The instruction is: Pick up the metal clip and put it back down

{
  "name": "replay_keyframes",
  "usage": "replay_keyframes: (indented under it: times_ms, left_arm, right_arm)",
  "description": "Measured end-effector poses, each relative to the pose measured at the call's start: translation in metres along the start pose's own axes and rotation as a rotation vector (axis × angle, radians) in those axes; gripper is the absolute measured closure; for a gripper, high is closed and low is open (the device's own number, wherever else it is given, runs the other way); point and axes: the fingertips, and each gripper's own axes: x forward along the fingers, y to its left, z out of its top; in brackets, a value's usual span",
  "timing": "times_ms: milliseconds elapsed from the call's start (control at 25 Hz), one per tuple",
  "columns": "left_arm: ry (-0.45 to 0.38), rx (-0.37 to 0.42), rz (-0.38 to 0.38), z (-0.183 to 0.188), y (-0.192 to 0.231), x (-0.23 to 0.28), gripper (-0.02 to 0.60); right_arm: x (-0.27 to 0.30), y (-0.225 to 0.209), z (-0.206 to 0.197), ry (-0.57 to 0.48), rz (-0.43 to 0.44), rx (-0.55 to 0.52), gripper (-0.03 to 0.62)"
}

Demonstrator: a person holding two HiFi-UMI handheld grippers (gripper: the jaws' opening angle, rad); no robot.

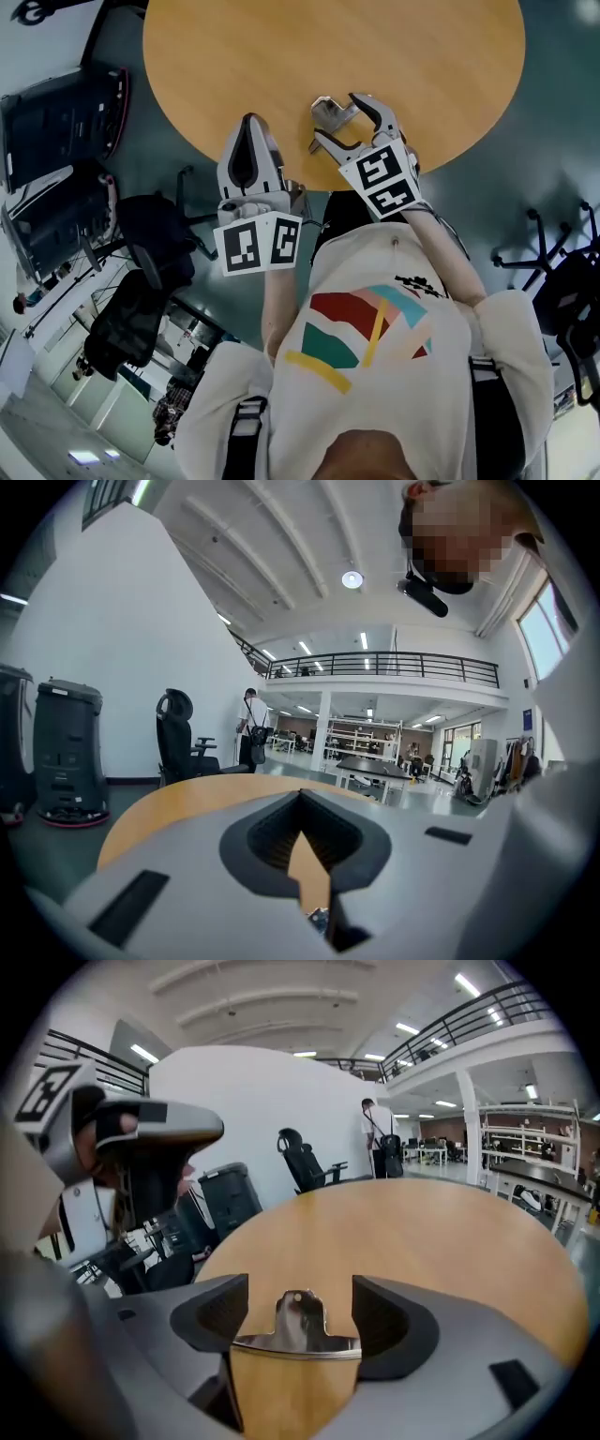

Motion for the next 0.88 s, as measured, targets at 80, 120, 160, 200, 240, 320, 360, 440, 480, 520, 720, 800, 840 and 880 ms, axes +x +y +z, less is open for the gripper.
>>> replay_keyframes:
  times_ms: [80, 120, 160, 200, 240, 320, 360, 440, 480, 520, 720, 800, 840, 880]
  left_arm:
    - [0.006, 0.003, -0.014, 0.000, 0.012, 0.014, 0.538]
    - [0.010, 0.001, -0.016, -0.001, 0.020, 0.020, 0.538]
    - [0.018, -0.008, -0.013, -0.005, 0.029, 0.026, 0.538]
    - [0.029, -0.022, -0.009, -0.009, 0.039, 0.030, 0.538]
    - [0.042, -0.035, -0.005, -0.015, 0.048, 0.034, 0.538]
    - [0.067, -0.048, -0.005, -0.025, 0.065, 0.041, 0.538]
    - [0.080, -0.050, -0.007, -0.030, 0.072, 0.045, 0.538]
    - [0.105, -0.063, -0.012, -0.042, 0.083, 0.050, 0.538]
    - [0.117, -0.072, -0.013, -0.047, 0.088, 0.052, 0.538]
    - [0.127, -0.080, -0.016, -0.052, 0.092, 0.055, 0.538]
    - [0.153, -0.106, -0.042, -0.063, 0.101, 0.066, 0.538]
    - [0.159, -0.109, -0.056, -0.065, 0.100, 0.068, 0.538]
    - [0.162, -0.109, -0.062, -0.067, 0.100, 0.069, 0.538]
    - [0.166, -0.108, -0.066, -0.068, 0.099, 0.070, 0.538]
  right_arm:
    - [0.020, -0.001, -0.010, 0.049, -0.025, -0.001, 0.272]
    - [0.029, -0.001, -0.014, 0.071, -0.041, -0.005, 0.271]
    - [0.037, -0.002, -0.019, 0.094, -0.055, -0.008, 0.270]
    - [0.046, -0.003, -0.025, 0.116, -0.068, -0.003, 0.270]
    - [0.055, -0.004, -0.030, 0.135, -0.078, 0.009, 0.270]
    - [0.072, -0.008, -0.037, 0.171, -0.097, 0.023, 0.270]
    - [0.080, -0.010, -0.040, 0.187, -0.110, 0.018, 0.270]
    - [0.093, -0.014, -0.045, 0.214, -0.133, 0.007, 0.270]
    - [0.098, -0.015, -0.049, 0.228, -0.140, 0.010, 0.270]
    - [0.103, -0.016, -0.052, 0.241, -0.146, 0.017, 0.270]
    - [0.113, -0.019, -0.051, 0.180, -0.222, 0.021, 0.272]
    - [0.114, -0.019, -0.050, 0.182, -0.237, 0.017, 0.272]
    - [0.115, -0.019, -0.050, 0.189, -0.240, 0.017, 0.272]
    - [0.115, -0.019, -0.051, 0.196, -0.241, 0.016, 0.273]
